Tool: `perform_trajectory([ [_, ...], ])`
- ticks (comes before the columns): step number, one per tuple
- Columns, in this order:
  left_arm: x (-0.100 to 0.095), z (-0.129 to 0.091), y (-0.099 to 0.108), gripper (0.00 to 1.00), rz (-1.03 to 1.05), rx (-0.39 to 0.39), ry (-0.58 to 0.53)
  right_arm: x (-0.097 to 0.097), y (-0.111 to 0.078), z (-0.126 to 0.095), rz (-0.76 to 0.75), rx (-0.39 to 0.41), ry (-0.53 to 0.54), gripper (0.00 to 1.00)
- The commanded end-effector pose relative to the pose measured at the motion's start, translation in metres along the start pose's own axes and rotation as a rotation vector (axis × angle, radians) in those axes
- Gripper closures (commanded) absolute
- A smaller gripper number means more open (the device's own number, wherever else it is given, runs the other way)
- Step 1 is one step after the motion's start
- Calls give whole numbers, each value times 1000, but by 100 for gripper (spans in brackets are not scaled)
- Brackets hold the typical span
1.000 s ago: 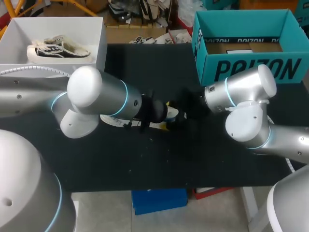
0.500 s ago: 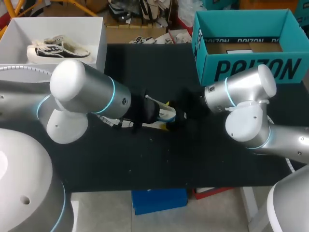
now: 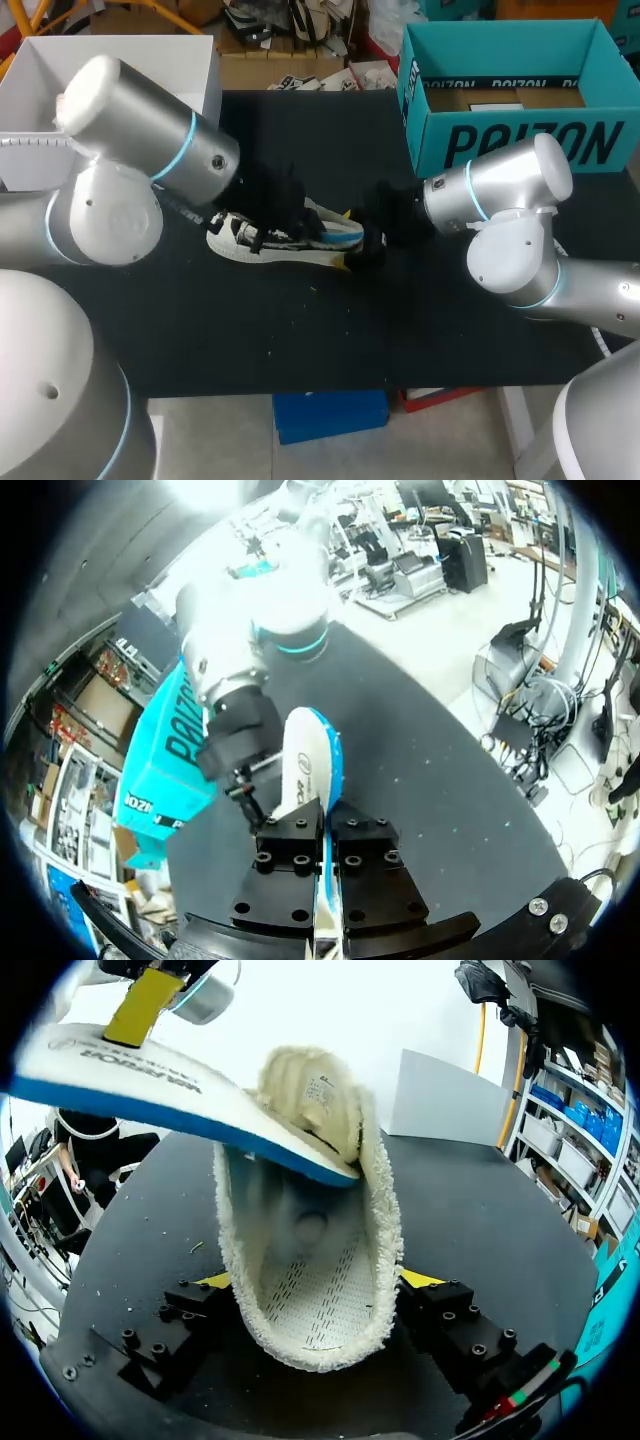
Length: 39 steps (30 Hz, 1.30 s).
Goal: Take the shoe out of the shoebox, open the shoe tongue, remove and reinsert the insole, then place the shoe into the shoebox
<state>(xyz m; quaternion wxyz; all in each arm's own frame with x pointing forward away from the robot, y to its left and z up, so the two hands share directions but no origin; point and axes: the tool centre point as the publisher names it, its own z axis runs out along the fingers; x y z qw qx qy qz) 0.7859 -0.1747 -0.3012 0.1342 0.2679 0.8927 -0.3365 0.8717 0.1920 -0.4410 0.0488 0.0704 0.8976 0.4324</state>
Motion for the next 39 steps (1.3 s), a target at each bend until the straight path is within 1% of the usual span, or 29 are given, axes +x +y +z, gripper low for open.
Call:
perform_trajectory([
  [1, -1, -48, -17, 100, 11, 140, 26, -1, -1, 2, 2, 4, -1, 100],
  [4, -4, -60, -33, 100, 7, 207, 61, -1, -1, 2, 2, 4, -1, 100],
  [8, -8, -71, -51, 100, -9, 332, 114, -1, -1, 2, 2, 4, -1, 100],
  [10, -10, -73, -54, 100, -35, 408, 145, -1, -1, 2, 2, 4, -1, 100],
  [14, -10, -80, -59, 100, -88, 516, 168, -1, -1, 2, 2, 4, -1, 100],
  [18, -12, -94, -67, 100, -131, 552, 185, -1, -1, 2, 2, 4, -1, 100],
  [22, -18, -116, -89, 100, -122, 561, 180, -1, -1, 2, 2, 4, -1, 100],
  [24, -21, -129, -102, 100, -115, 552, 164, -1, -1, 2, 2, 4, -1, 100],
  [27, -22, -140, -119, 100, -95, 557, 165, -1, -1, 2, 2, 4, -1, 100],
  [28, -22, -143, -123, 100, -86, 572, 170, -1, -1, 2, 2, 4, -1, 100],
  [29, -22, -145, -125, 100, -87, 592, 185, -1, -1, 2, 2, 4, -1, 100],
  [31, -21, -148, -128, 100, -94, 600, 197, -1, -1, 2, 2, 4, -1, 100],
  [32, -20, -149, -128, 100, -107, 592, 210, -1, -1, 2, 2, 4, -1, 100],
  [33, -20, -150, -128, 100, -130, 558, 207, -1, -1, 2, 2, 4, -1, 100],
  [39, -20, -150, -128, 100, -130, 558, 207, -1, -1, 2, 2, 4, -1, 100],
])
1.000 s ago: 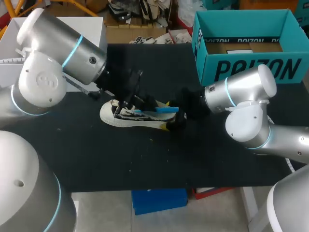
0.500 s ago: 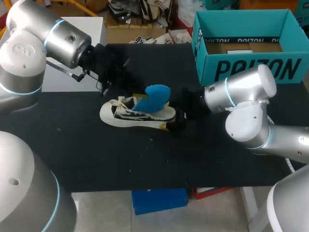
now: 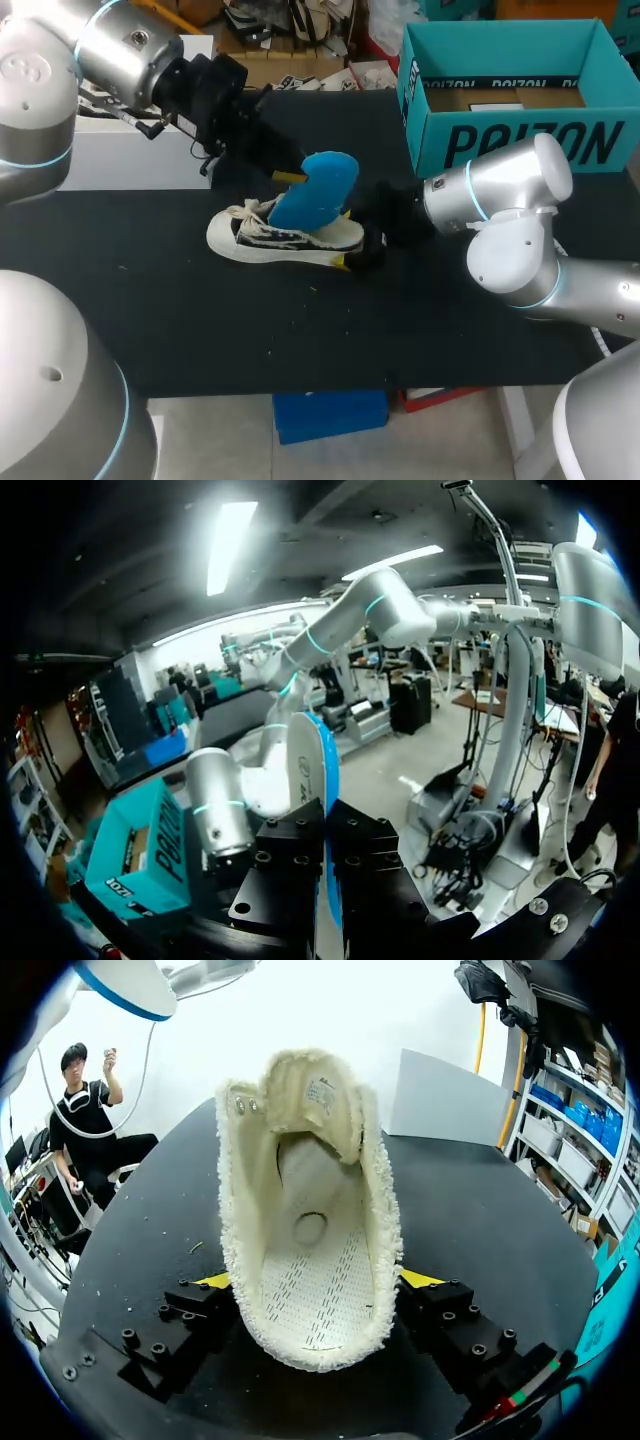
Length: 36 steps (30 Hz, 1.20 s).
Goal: Take the shoe out of the shoebox, open the shoe tongue, remove and reinsert the insole, then place the shoe into the shoebox
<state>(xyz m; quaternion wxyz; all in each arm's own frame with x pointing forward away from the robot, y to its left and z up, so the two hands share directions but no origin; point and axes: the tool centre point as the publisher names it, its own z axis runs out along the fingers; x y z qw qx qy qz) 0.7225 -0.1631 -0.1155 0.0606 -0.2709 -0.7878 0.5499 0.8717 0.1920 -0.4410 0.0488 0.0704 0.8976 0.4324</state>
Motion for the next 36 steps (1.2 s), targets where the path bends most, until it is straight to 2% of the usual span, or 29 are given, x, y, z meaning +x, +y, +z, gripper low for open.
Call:
perform_trajectory([
  [1, 2, 0, -1, 100, -1, -7, -4, -1, -1, 2, 2, 4, -1, 100],
  [12, 2, 0, -1, 100, -1, -7, -4, -1, -1, 2, 2, 4, -1, 100],
  [13, 2, 0, 0, 100, -41, 43, -10, -1, -1, 2, 2, 4, -1, 100],
  [20, -15, -14, -24, 100, -124, 153, -64, -1, -1, 2, 2, 4, -1, 100],
  [25, -24, -26, -39, 100, -209, 244, -48, -1, -1, 2, 2, 4, -1, 100],
  [28, -25, -31, -48, 100, -253, 308, -23, -1, -1, 2, 2, 4, -1, 100],
  [36, -21, -37, -56, 100, -326, 396, -26, -1, -1, 2, 2, 4, -1, 100],
])
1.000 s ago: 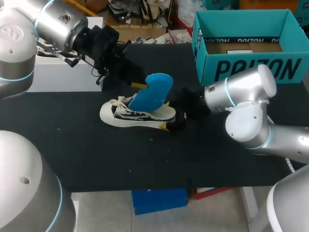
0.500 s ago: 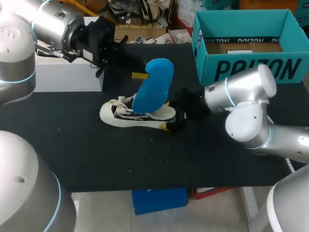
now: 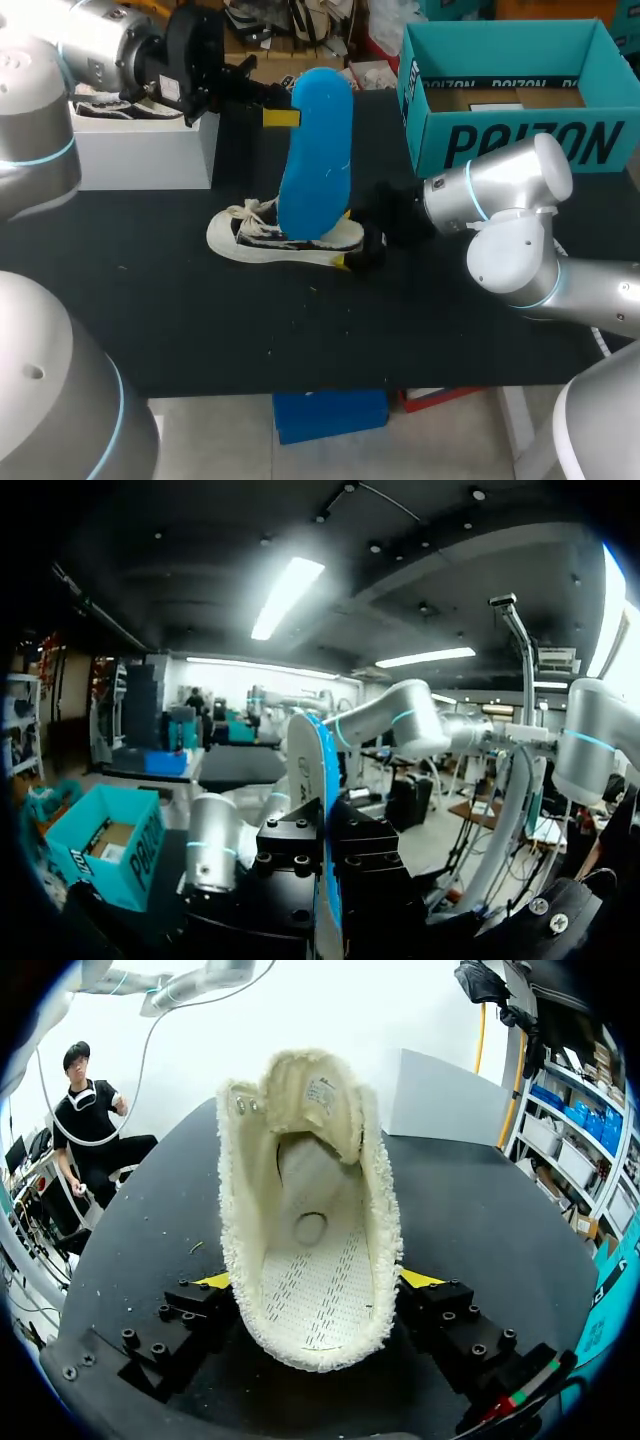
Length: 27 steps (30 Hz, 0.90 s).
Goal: Take the shoe out of the shoebox, open the shoe tongue, remove and reinsert the insole, then place the shoe into the shoebox
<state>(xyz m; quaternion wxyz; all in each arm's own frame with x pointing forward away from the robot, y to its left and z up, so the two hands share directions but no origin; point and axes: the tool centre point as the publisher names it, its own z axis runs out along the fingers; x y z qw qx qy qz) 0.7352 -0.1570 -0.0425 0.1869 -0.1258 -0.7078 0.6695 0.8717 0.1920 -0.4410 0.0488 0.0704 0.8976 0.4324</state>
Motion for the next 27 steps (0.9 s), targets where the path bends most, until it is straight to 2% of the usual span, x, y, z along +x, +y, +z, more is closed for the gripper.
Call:
perform_trajectory([
  [1, 1, -1, 5, 100, -27, 59, -7, -1, -1, 2, 2, 5, -1, 100],
  [8, 4, -10, 4, 100, -54, 145, -49, -1, -1, 2, 2, 5, -1, 100],
  [27, 14, -10, -49, 100, -9, 161, -44, -1, -1, 2, 2, 5, -1, 100],
])
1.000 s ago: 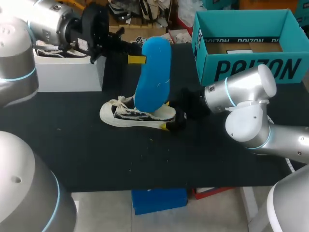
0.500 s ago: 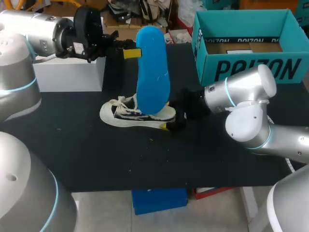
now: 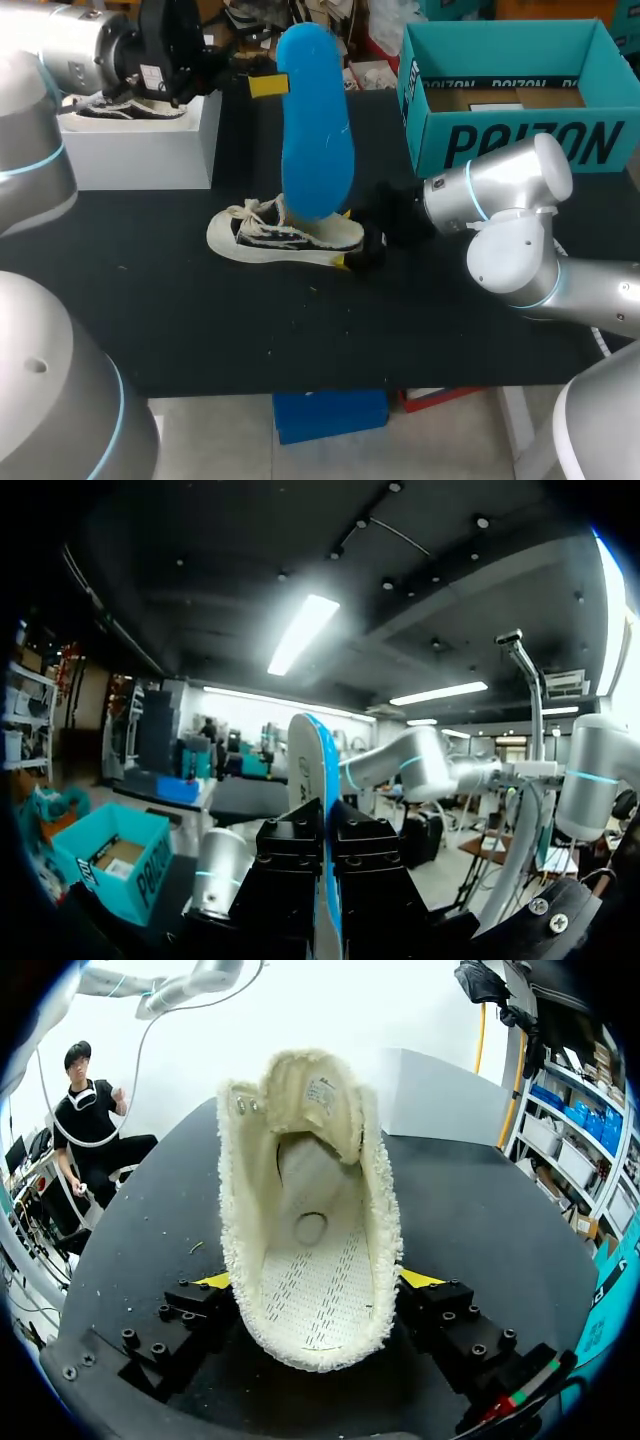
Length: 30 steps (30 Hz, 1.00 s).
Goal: Take the shoe out of the shoebox, open the shoe tongue, remove and reinsert the insole, then place the shoe into the shoebox
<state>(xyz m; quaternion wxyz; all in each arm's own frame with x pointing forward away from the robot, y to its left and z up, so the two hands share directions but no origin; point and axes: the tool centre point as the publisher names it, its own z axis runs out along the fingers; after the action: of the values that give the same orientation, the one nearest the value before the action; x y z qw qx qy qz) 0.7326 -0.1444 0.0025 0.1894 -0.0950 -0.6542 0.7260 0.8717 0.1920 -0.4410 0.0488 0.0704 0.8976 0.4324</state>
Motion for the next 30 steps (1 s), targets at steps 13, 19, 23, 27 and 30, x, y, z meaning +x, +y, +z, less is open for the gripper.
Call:
perform_trajectory([
  [13, 1, 5, -5, 100, -12, 1, -32, -1, -1, 2, 2, 4, -1, 100],
  [19, 1, 5, -5, 100, -12, 1, -32, -2, -3, -3, -13, 48, 10, 0],
  [23, 1, 5, -5, 100, -12, 1, -32, -6, 2, -16, -58, 156, 43, 0],
  [27, 1, 5, -5, 100, -12, 1, -32, -10, 9, -34, -105, 257, 67, 0],
  [30, 1, 5, -5, 100, -12, 1, -32, -13, 15, -47, -129, 318, 73, 0],
])
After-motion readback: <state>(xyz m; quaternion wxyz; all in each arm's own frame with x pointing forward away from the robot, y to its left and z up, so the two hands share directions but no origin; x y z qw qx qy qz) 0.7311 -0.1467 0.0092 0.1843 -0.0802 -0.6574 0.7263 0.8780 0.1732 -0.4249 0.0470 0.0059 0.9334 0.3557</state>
